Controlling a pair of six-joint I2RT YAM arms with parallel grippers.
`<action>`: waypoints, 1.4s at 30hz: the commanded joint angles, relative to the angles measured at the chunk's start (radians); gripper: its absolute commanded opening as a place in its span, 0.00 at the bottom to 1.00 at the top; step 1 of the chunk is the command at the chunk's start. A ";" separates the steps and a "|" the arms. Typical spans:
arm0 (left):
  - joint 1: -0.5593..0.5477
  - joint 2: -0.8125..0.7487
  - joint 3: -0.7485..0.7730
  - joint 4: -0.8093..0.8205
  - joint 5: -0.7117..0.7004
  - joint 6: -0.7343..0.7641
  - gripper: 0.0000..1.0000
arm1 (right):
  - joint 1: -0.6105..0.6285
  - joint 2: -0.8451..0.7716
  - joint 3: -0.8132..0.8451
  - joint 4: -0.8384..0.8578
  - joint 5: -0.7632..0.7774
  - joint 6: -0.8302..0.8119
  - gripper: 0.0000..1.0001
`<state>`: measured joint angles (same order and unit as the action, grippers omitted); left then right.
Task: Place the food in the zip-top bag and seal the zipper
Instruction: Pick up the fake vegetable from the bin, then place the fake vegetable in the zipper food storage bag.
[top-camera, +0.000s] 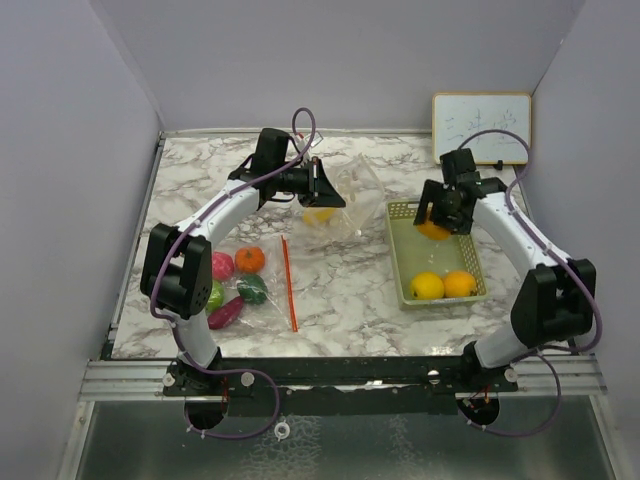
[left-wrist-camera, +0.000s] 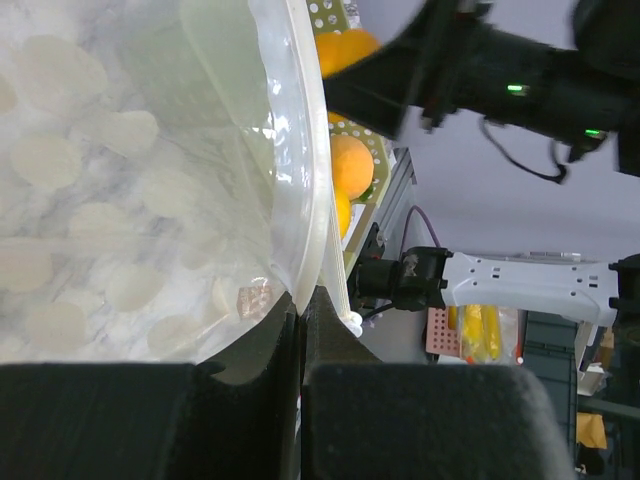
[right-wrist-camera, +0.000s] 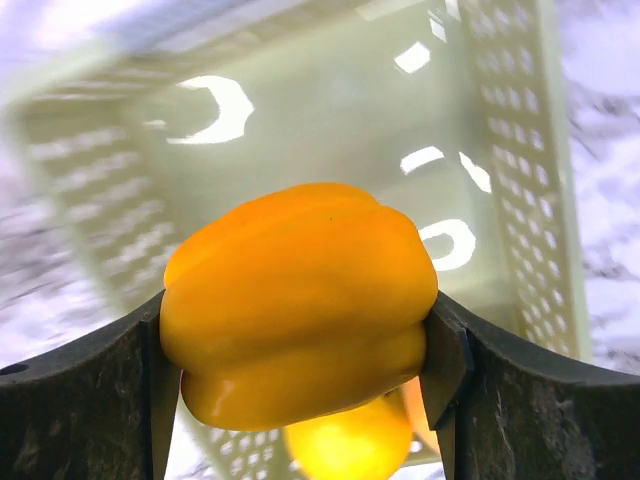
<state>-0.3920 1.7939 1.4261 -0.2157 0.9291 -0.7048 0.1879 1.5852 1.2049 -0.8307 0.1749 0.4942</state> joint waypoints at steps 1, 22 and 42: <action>0.005 -0.027 -0.007 0.016 0.016 0.016 0.00 | 0.043 -0.152 0.149 0.076 -0.325 -0.064 0.50; 0.004 -0.076 -0.035 0.059 0.009 -0.025 0.00 | 0.180 0.067 0.202 0.504 -0.646 0.053 1.00; 0.005 -0.036 -0.031 0.059 0.044 -0.008 0.00 | 0.139 -0.229 0.057 -0.348 -0.067 0.127 1.00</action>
<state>-0.3920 1.7523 1.3926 -0.1837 0.9298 -0.7265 0.3515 1.3499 1.3643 -0.9344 0.0059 0.5442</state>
